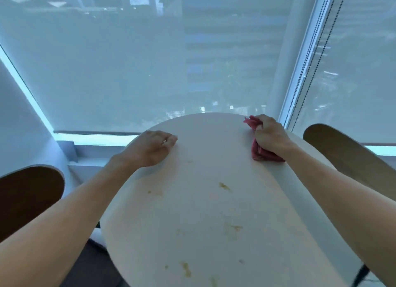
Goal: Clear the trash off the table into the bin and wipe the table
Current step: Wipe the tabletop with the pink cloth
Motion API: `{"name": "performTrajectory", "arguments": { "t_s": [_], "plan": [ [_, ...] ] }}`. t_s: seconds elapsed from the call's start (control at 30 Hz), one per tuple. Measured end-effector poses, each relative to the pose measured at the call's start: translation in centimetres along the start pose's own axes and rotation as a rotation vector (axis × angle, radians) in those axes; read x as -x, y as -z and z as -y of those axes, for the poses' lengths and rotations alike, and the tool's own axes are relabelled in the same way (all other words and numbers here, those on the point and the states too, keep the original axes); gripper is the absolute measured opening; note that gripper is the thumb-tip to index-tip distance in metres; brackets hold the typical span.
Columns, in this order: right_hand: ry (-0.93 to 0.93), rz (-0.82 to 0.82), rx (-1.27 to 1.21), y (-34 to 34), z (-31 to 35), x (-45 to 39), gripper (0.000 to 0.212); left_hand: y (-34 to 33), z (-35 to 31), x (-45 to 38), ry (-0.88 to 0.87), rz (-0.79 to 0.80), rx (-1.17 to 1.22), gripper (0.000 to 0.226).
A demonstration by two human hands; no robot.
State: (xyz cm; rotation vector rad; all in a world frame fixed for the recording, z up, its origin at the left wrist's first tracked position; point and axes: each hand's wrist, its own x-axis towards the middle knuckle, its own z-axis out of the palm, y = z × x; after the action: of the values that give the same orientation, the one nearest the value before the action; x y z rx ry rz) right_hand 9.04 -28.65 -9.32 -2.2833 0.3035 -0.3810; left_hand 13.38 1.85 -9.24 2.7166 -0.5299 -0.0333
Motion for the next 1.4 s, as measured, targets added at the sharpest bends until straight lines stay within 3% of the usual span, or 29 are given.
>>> {"name": "performTrajectory", "arguments": {
  "t_s": [0.1, 0.27, 0.5, 0.67, 0.8, 0.93, 1.0, 1.1, 1.23, 1.3, 1.4],
  "plan": [
    [0.005, 0.055, 0.149, -1.7, 1.5, -1.1, 0.041, -0.2, 0.8, 0.7, 0.015, -0.013, 0.013, 0.049],
    [0.151, 0.182, 0.235, -5.6, 5.1, -1.2, 0.037, -0.5, 0.2, 1.1, -0.018, -0.002, -0.018, 0.036],
    [0.446, 0.373, 0.230, -9.3, 8.0, 2.1, 0.043, 0.3, 1.0, 1.7, -0.045, 0.060, -0.027, 0.044],
    [0.532, 0.494, 0.247, -9.1, 8.6, 5.9, 0.031, -0.1, 1.1, 1.5, 0.012, 0.064, -0.053, 0.039],
    [0.600, 0.597, 0.162, -8.3, 8.9, 9.7, 0.033, 0.3, 1.0, 1.9, 0.008, 0.130, 0.006, 0.063],
    [0.604, 0.726, 0.001, -7.0, 9.1, 12.4, 0.034, 0.4, 0.8, 2.8, -0.009, 0.124, 0.032, 0.057],
    [0.506, 0.754, -0.212, -6.1, 9.5, 12.5, 0.032, 0.6, 0.9, 3.8, -0.023, 0.111, 0.036, 0.056],
    [0.299, 0.621, -0.601, -5.0, 9.8, 10.5, 0.034, 0.7, 1.4, 6.1, -0.032, 0.060, 0.075, 0.063],
    [0.100, 0.326, -0.799, -4.0, 9.5, 5.4, 0.034, 0.8, 0.7, 10.3, 0.119, -0.109, 0.265, 0.068],
    [0.106, 0.159, -0.516, -4.7, 8.3, 2.6, 0.028, 0.8, 0.2, 12.3, 0.168, -0.133, 0.269, 0.068],
    [0.050, 0.151, -0.077, -6.3, 7.1, -0.2, 0.028, 0.2, 0.0, 13.9, 0.196, -0.124, 0.227, 0.066]
  ]
}}
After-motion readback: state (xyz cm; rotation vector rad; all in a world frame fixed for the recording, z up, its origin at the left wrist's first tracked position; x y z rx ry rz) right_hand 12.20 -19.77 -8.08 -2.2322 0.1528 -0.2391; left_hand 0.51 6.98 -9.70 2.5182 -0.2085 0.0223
